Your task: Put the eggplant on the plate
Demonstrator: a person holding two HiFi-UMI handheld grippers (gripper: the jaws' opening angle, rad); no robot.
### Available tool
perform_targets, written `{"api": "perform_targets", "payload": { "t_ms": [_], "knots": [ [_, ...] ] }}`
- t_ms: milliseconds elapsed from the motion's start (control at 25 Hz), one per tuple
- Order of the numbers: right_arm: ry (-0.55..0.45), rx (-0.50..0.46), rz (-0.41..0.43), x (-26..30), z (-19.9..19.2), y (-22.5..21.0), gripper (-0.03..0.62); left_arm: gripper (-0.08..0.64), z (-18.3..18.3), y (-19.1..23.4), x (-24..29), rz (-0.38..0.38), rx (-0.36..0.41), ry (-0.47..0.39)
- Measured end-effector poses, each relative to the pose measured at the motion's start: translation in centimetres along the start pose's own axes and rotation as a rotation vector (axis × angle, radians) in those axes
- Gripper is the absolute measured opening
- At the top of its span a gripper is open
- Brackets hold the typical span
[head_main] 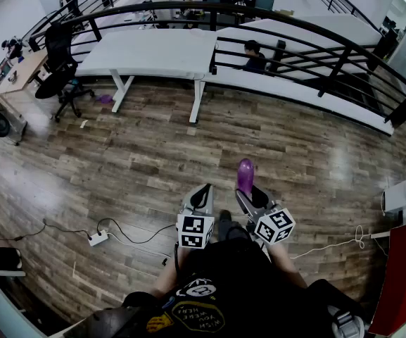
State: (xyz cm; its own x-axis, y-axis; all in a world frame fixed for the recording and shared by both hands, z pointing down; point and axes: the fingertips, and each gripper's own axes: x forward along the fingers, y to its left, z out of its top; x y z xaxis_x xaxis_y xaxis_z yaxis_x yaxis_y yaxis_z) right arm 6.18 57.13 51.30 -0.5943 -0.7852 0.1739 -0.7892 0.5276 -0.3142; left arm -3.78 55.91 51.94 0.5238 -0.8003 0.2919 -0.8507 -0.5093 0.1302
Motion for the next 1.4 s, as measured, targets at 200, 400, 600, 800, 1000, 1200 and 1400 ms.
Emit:
{"api": "perform_targets", "payload": {
  "t_ms": [200,400,600,800,1000,1200,1400],
  "knots": [
    [-0.006,0.014,0.013,0.2,-0.1,0.3,0.178,0.005,0.0,0.3,-0.4,0.009,0.002,-0.005],
    [-0.021,0.006,0.046,0.7,0.4,1.0,0.178,0.005,-0.1,0.9,0.0,0.019,-0.011,-0.008],
    [-0.046,0.039,0.064,0.4,0.8,0.5,0.179,0.005,-0.3,0.3,0.9,0.006,-0.009,0.001],
    [-0.029,0.041,0.045,0.7,1.1,-1.8,0.179,0.005,0.2,-0.3,3.6,-0.013,-0.007,0.011],
    [-0.022,0.062,0.044,2.3,3.6,-6.0,0.179,0.005,3.2,-0.7,8.2,-0.025,0.020,-0.001],
    [-0.047,0.028,0.099,4.8,7.1,-9.4,0.179,0.005,6.0,-0.7,12.8,-0.004,0.059,-0.029],
    [-0.027,0.048,0.122,6.0,6.7,-11.9,0.179,0.005,4.9,-2.1,15.5,-0.021,0.079,0.029]
  ]
}}
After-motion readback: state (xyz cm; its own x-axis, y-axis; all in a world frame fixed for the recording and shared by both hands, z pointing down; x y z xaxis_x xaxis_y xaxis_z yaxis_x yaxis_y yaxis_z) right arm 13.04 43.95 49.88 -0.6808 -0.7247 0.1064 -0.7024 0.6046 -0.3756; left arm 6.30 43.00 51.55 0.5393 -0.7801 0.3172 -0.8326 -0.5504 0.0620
